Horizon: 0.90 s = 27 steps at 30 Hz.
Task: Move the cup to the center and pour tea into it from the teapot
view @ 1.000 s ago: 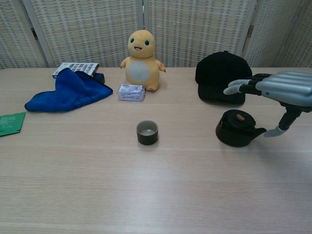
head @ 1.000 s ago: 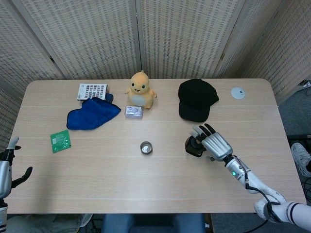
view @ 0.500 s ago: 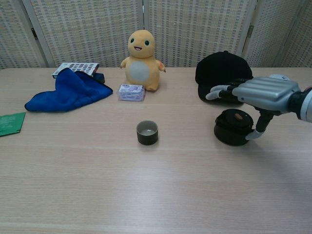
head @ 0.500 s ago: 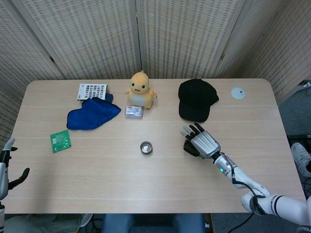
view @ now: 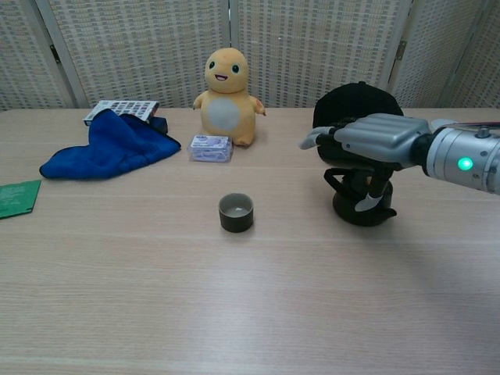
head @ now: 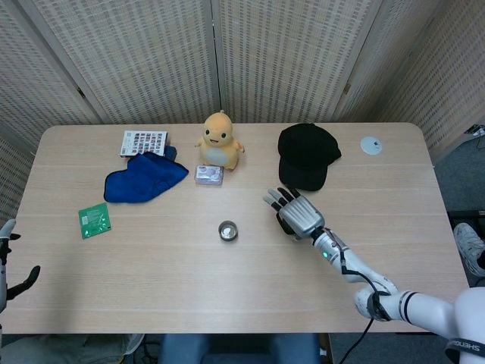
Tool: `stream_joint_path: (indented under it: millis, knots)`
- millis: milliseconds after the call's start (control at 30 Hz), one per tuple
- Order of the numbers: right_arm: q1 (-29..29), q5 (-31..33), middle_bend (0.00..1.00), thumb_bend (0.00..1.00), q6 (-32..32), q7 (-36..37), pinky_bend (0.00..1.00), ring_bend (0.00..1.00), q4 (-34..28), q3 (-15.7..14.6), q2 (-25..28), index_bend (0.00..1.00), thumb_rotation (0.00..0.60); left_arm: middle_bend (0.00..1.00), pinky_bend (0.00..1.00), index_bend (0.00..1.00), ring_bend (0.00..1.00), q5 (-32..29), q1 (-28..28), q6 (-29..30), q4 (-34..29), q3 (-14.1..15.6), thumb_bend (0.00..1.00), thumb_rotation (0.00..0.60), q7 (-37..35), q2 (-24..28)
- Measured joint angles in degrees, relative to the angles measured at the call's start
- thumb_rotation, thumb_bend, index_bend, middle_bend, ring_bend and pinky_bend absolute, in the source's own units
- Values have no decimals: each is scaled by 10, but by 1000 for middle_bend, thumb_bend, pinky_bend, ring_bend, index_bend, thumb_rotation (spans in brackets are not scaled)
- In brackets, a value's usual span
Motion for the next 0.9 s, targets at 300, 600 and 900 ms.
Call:
stream_joint_path:
  millis: [300, 600, 900]
  knots:
    - [34, 55, 0, 0, -23, -31, 1, 0, 34, 16, -30, 0, 600, 280, 290, 73, 375, -4, 9, -2, 10, -5, 246, 600, -11, 0]
    - [59, 110, 50, 0, -42, -32, 1, 0, 36, 35, -35, 111, 600, 280, 290, 73, 375, -2, 14, -2, 15, -10, 246, 600, -16, 0]
    - [55, 121, 131, 0, -43, -13, 1, 0, -37, 27, 19, 289, 600, 280, 290, 73, 375, 1, 17, -3, 14, -14, 246, 600, -14, -1]
